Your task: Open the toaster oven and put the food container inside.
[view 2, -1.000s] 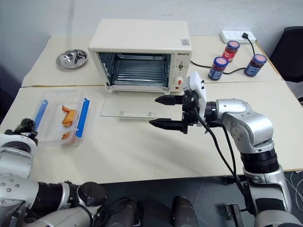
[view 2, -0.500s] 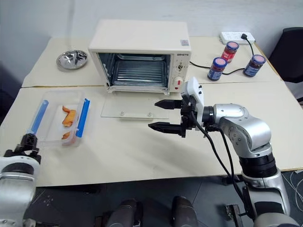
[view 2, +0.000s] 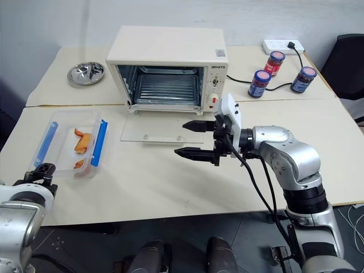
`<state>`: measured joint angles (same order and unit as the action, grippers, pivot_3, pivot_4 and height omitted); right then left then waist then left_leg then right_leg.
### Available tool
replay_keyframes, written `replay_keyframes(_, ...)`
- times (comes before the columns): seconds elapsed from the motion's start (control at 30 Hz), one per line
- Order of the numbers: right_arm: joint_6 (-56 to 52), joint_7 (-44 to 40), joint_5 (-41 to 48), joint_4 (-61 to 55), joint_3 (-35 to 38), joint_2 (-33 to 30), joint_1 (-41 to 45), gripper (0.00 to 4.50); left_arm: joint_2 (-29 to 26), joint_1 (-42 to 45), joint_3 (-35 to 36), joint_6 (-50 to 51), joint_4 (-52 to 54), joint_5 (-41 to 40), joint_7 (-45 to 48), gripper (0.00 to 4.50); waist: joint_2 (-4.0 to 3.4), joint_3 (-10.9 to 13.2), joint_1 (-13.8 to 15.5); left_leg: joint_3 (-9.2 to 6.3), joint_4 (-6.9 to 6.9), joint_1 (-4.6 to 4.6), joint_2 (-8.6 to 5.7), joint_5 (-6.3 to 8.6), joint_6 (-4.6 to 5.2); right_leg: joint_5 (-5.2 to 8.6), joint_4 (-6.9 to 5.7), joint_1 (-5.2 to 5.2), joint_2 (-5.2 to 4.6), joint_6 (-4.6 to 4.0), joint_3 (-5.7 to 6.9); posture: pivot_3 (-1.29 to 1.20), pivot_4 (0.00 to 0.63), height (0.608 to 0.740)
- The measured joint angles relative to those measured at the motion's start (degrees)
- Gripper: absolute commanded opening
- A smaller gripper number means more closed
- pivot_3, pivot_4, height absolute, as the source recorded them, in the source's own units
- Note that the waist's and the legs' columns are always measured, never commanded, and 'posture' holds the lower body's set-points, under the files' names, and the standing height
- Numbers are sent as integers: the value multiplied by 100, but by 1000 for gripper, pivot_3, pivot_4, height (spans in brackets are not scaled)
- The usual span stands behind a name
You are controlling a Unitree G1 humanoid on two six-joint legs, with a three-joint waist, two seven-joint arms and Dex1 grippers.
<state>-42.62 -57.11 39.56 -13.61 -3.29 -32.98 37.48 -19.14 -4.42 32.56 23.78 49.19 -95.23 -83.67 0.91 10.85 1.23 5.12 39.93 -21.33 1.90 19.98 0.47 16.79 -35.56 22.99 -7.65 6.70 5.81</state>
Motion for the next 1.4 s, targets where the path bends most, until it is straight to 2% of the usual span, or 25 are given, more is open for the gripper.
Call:
replay_keyframes(0.27, -62, 212, 123, -339, 84, -4, -289, 4500, -350, 254, -238, -396, -1068, 12, 253, 3053, 0, 0, 2, 2, -4, -1, 0, 1, 2, -1, -1, 0, 2, 1, 2, 0, 150, 740)
replay_keyframes(0.37, -128, 305, 187, -467, 178, -38, -291, 4500, -459, 360, -282, -385, -1579, 13, 484, 2569, 0, 0, 2, 3, -8, 0, 0, 1, 2, -1, -2, 1, 3, 2, 2, 0, 150, 740)
replay_keyframes(0.5, -240, 412, 322, -655, 309, -90, -292, 4500, -528, 415, -314, -360, -1984, 28, 653, 1354, 0, 0, 2, 4, -20, 0, 0, 2, 2, -2, 0, 1, 2, 3, 3, 0, 150, 740)
replay_keyframes(0.67, -295, 549, 444, -784, 398, -166, -317, 4500, -644, 538, -335, -269, -2158, 16, 747, 136, 0, 0, 2, 5, -26, 5, 2, 1, 0, -1, 2, 1, 1, 3, 3, 0, 150, 740)
replay_keyframes(0.8, -355, 656, 509, -853, 407, -170, -353, 4500, -1023, 599, -331, -48, -2396, -27, 853, 84, 0, 0, -3, 5, -28, 7, 4, 0, -2, -1, 2, 2, 2, 3, 3, 0, 150, 740)
replay_keyframes(0.97, -369, 714, 581, -853, 489, -226, -448, 4500, -2183, 567, -138, 718, -3095, -182, 1418, 84, 0, 0, -88, 18, -49, 3, 8, -2, -9, 3, -10, 31, 4, -4, 0, 0, 150, 740)
replay_keyframes(1.1, -390, 720, 618, -852, 624, -344, -489, 4500, -3201, 547, -88, 1660, -3774, -429, 2206, 84, 1, 0, -138, 25, -80, -2, 4, -5, -13, 3, -4, 51, 4, -4, -1, 0, 150, 740)
replay_keyframes(1.2, -554, 749, 753, -845, 681, -411, -578, 4500, -3718, 776, -184, 2270, -4220, -463, 2871, 84, 1, 1, -133, 25, -86, -15, 3, -4, -13, 4, 3, 62, 6, -5, 3, 0, 150, 740)
replay_keyframes(1.33, -771, 792, 1023, -850, 903, -489, -651, 4500, -4154, 1306, -295, 2860, -4577, -483, 3670, 84, 1, 2, -26, 18, -86, -21, -10, -2, -9, 3, 6, 60, -2, -4, 4, 0, 150, 740)
replay_keyframes(1.4, -773, 846, 1040, -884, 944, -514, -718, 4500, -4258, 1650, -603, 3196, -4602, -428, 4210, 84, 1, 2, 26, 19, -86, -22, -15, 0, -7, 3, 9, 58, -3, -3, 5, 0, 150, 740)
